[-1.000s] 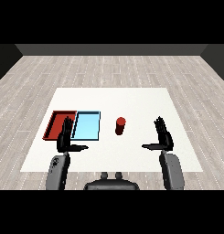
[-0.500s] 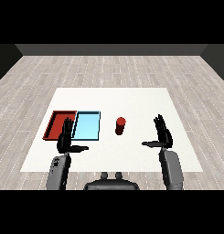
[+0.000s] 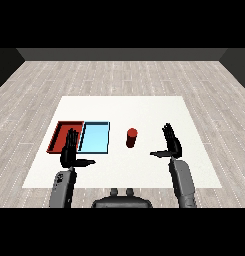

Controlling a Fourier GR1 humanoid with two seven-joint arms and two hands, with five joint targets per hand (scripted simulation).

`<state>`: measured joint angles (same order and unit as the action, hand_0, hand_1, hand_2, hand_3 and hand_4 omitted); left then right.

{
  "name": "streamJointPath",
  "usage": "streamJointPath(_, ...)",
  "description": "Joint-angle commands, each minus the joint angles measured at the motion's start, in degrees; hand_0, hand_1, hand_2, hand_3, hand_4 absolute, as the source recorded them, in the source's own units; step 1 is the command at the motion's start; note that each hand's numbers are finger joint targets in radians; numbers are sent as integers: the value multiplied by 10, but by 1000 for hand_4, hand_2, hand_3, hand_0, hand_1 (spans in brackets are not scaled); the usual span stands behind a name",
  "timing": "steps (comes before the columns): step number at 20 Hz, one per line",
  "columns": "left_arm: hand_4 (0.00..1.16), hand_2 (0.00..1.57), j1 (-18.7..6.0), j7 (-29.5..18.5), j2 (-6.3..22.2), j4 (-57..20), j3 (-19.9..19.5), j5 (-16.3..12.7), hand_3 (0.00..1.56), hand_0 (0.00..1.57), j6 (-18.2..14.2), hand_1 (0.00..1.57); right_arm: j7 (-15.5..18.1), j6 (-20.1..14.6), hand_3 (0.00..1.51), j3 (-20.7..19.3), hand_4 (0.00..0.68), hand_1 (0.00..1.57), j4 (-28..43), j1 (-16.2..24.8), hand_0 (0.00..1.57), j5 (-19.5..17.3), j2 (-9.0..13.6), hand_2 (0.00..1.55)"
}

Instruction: Pick the red can and put it in the red box

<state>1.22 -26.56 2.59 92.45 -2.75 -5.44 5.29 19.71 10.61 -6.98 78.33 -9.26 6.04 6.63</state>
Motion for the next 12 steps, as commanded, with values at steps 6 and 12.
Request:
streamJointPath(6,0,0,-4,18,14,14,-20,-30,0,0,19,0,-28,-7,0,11,0,0,-28,-36,0,10,-16,0)
streamJointPath(12,0,0,-11,39,1,27,-3,-5,0,0,-10,0,6,12,0,-3,0,0,-118,-56,0,33,-25,0)
